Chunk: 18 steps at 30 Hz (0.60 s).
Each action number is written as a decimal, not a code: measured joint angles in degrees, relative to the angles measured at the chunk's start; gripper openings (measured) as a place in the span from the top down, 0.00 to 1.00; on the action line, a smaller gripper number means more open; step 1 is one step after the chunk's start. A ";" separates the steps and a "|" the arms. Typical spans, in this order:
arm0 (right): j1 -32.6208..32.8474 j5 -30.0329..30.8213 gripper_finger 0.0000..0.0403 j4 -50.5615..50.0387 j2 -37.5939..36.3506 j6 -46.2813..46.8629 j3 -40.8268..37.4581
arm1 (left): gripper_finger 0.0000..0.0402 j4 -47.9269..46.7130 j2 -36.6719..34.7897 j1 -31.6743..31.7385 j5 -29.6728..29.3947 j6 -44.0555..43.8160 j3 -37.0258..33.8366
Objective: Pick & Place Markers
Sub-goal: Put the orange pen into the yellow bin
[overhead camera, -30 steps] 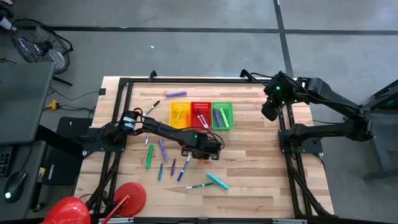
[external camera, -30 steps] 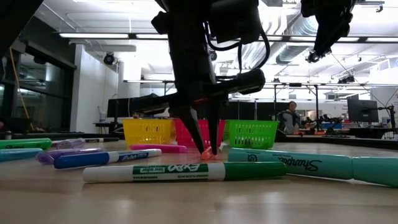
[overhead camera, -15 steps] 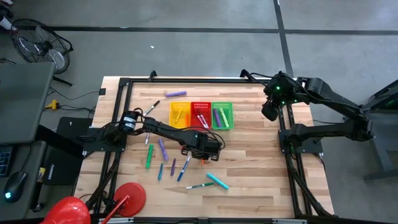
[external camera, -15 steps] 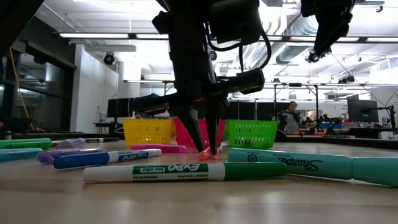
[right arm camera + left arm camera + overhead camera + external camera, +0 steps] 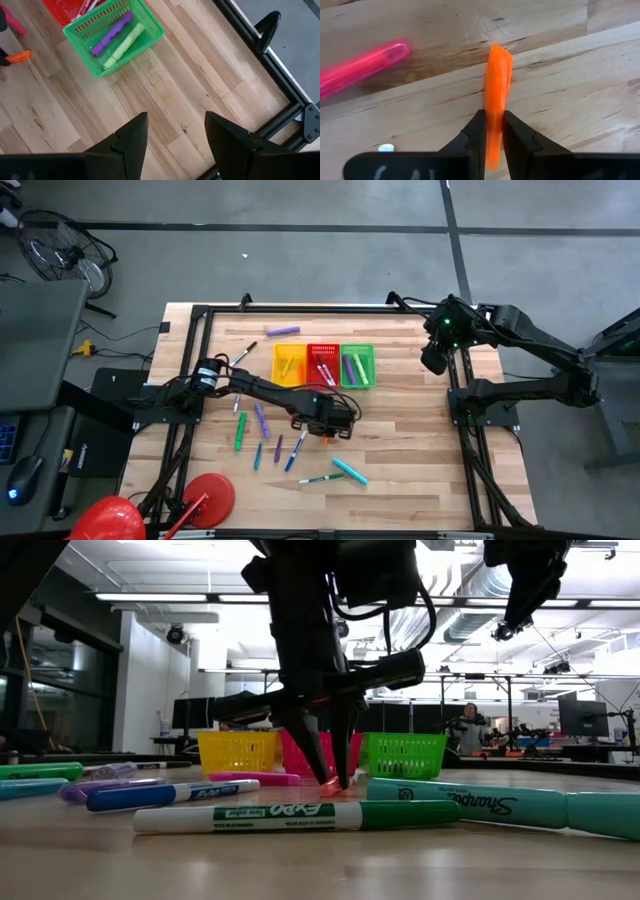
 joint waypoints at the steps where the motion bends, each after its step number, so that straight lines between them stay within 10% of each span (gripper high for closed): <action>1: -0.02 0.00 0.54 0.00 0.00 -0.38 0.00 | 0.90 -0.14 -0.02 -0.02 -0.23 0.06 0.14; 18: -0.06 -0.42 0.54 -2.13 -5.97 -4.34 0.00 | 0.90 -12.21 0.05 0.07 -8.71 8.77 15.08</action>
